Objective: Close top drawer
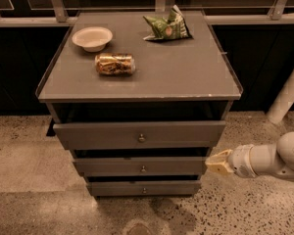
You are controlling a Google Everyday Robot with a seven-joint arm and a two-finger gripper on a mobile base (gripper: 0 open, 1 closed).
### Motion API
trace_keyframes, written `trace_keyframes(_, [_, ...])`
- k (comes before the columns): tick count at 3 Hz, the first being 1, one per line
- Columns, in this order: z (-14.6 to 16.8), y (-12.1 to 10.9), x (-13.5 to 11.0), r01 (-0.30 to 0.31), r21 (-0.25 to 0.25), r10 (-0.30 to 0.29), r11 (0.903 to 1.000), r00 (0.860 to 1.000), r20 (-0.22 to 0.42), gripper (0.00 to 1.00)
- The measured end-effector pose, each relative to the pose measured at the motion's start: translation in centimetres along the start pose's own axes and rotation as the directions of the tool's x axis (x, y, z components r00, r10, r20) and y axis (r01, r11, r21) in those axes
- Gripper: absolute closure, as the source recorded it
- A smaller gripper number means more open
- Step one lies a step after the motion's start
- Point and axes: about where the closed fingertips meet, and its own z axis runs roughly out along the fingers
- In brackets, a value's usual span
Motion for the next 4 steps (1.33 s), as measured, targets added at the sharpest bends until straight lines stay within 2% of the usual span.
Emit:
trace_keyframes(2, [0.01, 0.00, 0.00, 0.000, 0.000, 0.000, 1.0000, 1.000, 0.000, 0.12])
trace_keyframes(3, [0.01, 0.00, 0.00, 0.000, 0.000, 0.000, 1.0000, 1.000, 0.000, 0.00])
trace_keyframes(4, [0.01, 0.01, 0.00, 0.000, 0.000, 0.000, 1.0000, 1.000, 0.000, 0.00])
